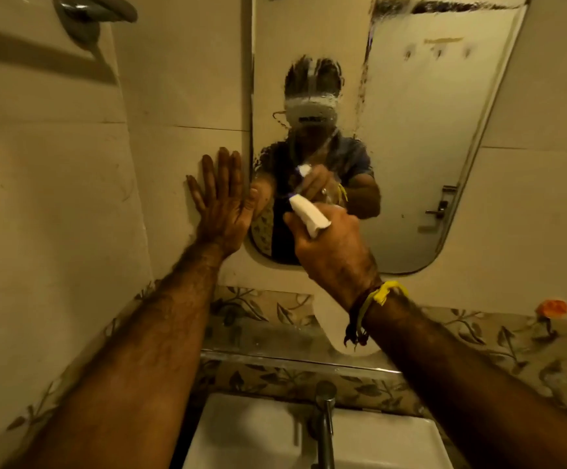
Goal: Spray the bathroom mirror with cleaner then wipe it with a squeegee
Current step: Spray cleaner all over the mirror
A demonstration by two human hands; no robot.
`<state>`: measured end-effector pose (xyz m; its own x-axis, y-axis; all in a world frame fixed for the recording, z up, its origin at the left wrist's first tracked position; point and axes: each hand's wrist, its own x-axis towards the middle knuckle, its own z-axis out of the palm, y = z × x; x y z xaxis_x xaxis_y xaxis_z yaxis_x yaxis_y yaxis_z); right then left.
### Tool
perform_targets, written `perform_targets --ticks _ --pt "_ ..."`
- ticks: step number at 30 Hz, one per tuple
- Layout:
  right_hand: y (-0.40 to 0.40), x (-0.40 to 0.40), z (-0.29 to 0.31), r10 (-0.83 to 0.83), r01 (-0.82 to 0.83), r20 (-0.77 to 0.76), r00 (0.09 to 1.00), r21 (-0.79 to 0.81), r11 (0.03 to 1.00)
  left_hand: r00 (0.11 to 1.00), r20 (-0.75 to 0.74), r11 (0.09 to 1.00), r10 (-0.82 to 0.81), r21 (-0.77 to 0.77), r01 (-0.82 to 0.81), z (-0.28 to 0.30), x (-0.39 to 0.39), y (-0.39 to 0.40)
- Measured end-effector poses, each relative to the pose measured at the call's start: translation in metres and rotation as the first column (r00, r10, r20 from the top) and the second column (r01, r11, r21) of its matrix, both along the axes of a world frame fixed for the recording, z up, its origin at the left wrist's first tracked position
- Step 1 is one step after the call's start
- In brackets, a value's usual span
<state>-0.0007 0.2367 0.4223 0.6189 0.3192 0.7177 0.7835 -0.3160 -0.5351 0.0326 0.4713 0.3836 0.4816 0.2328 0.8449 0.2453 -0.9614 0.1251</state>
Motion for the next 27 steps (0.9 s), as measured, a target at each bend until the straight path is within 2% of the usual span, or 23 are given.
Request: perform_targets --ticks 6,11,20,25,27 --pt "0.010 0.006 -0.040 -0.040 0.031 -0.049 0.998 -0.174 0.984 0.993 0.116 0.999 0.036 0.010 -0.037 -0.006 0.007 -0.004" --pt "-0.018 0.022 -0.042 -0.152 0.144 -0.025 0.988 -0.198 0.970 0.987 0.143 0.997 0.071 0.023 -0.075 -0.012 0.012 -0.005" --pt "-0.074 0.041 -0.029 -0.261 0.246 -0.147 0.954 -0.111 0.963 0.993 0.052 0.994 0.103 -0.029 -0.101 -0.003 0.003 -0.015" --pt "-0.107 0.041 -0.021 -0.406 0.404 -0.160 0.900 -0.046 0.914 0.996 0.004 0.994 0.088 -0.060 -0.088 0.001 0.004 -0.012" --pt "-0.116 0.042 -0.018 -0.415 0.416 -0.179 0.892 -0.033 0.909 0.997 -0.003 0.995 0.074 -0.064 -0.074 0.002 0.005 -0.009"
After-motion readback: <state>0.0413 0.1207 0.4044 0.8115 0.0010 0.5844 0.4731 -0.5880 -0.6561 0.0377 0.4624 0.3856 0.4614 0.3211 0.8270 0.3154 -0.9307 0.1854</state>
